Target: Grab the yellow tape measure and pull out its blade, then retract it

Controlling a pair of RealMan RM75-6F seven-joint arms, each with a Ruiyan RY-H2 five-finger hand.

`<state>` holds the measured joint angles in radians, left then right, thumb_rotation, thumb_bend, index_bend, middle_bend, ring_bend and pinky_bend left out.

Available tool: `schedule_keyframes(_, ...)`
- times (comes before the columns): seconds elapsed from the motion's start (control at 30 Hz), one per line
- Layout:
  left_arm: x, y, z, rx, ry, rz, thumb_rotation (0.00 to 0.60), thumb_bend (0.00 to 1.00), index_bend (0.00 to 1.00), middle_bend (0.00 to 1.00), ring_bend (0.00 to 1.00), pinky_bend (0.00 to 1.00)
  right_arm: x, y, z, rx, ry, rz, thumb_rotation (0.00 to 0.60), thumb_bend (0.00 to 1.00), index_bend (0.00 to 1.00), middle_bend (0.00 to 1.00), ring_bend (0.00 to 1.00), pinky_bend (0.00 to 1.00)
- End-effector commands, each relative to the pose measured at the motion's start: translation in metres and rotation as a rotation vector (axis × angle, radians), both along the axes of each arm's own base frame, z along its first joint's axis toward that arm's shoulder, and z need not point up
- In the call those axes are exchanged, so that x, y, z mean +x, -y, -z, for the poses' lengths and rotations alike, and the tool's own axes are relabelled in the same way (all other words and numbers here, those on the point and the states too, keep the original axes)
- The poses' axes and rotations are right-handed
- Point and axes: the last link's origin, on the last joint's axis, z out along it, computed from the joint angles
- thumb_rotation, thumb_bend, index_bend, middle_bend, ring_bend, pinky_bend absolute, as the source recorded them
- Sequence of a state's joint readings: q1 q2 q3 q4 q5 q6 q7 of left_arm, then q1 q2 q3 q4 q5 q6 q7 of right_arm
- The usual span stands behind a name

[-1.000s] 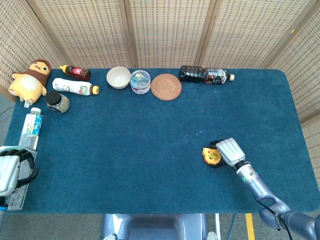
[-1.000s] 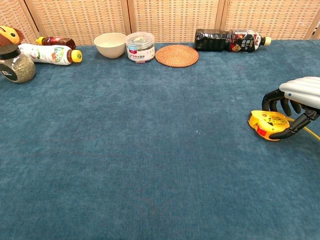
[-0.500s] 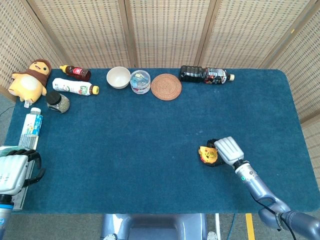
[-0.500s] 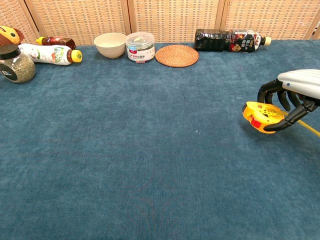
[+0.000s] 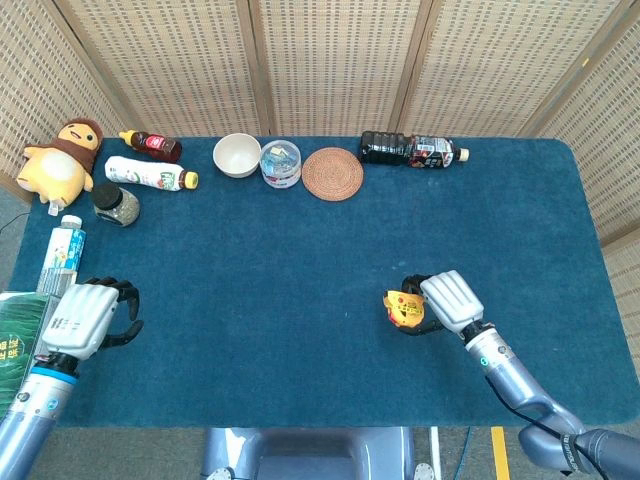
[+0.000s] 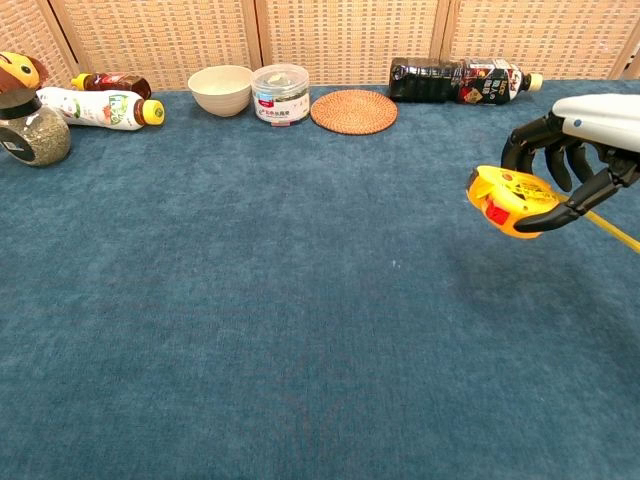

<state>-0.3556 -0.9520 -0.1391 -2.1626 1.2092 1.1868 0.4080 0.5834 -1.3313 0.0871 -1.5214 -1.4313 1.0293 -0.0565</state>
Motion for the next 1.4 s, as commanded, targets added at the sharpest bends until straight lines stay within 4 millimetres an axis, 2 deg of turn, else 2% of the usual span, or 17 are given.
schedule_keyframes(0.03,0.023,-0.023,0.019,-0.085,0.098,0.048,0.600,0.27,0.64,0.52,0.40,0.43,0.014,-0.007,-0.005,-0.007,0.017,-0.018,0.429,0.19,0.57,0.59,0.60,0.62)
schedule_keyframes(0.17,0.042,-0.045,0.033,-0.170,0.125,0.093,0.600,0.27,0.64,0.52,0.42,0.48,0.028,-0.013,-0.006,-0.009,0.027,-0.028,0.428,0.19,0.57,0.59,0.60,0.63)
schedule_keyframes(0.27,0.059,-0.060,0.044,-0.217,0.115,0.140,0.600,0.26,0.64,0.53,0.48,0.57,0.038,-0.017,-0.006,-0.008,0.036,-0.036,0.430,0.19,0.57,0.59,0.60,0.64)
schedule_keyframes(0.57,0.107,-0.094,0.077,-0.338,0.127,0.234,0.600,0.25,0.64,0.65,0.65,0.75,0.053,-0.024,-0.005,-0.011,0.051,-0.043,0.426,0.19,0.57,0.59,0.61,0.66)
schedule_keyframes(0.8,0.130,-0.111,0.092,-0.406,0.080,0.294,0.584,0.24,0.64,0.80,0.80,0.87,0.056,-0.024,-0.003,-0.011,0.053,-0.042,0.429,0.19,0.57,0.59,0.61,0.66)
schedule_keyframes(0.87,0.136,-0.113,0.096,-0.428,0.070,0.304,0.553,0.24,0.64,0.83,0.82,0.88,0.056,-0.024,-0.002,-0.011,0.050,-0.042,0.429,0.19,0.57,0.59,0.61,0.66)
schedule_keyframes(1.0,0.148,-0.115,0.104,-0.457,0.069,0.329,0.425,0.24,0.64,0.83,0.82,0.89,0.056,-0.025,-0.002,-0.011,0.052,-0.042,0.428,0.19,0.57,0.59,0.61,0.66)
schedule_keyframes(1.07,0.153,-0.115,0.109,-0.472,0.062,0.341,0.382,0.23,0.64,0.84,0.83,0.89,0.057,-0.025,-0.002,-0.010,0.054,-0.044,0.425,0.19,0.57,0.59,0.61,0.66)
schedule_keyframes(1.23,0.162,-0.118,0.117,-0.477,0.043,0.362,0.173,0.23,0.64,0.96,0.94,0.98,0.057,-0.026,-0.001,-0.009,0.058,-0.046,0.429,0.19,0.57,0.59,0.61,0.67)
schedule_keyframes(1.3,0.166,-0.120,0.120,-0.479,0.026,0.374,0.143,0.23,0.64,0.99,0.96,0.99,0.056,-0.026,-0.001,-0.009,0.059,-0.046,0.432,0.19,0.57,0.59,0.61,0.67)
schedule_keyframes(1.4,0.170,-0.121,0.124,-0.476,-0.005,0.402,0.151,0.25,0.64,1.00,0.97,1.00,0.057,-0.026,-0.001,-0.009,0.063,-0.046,0.431,0.19,0.57,0.59,0.62,0.67)
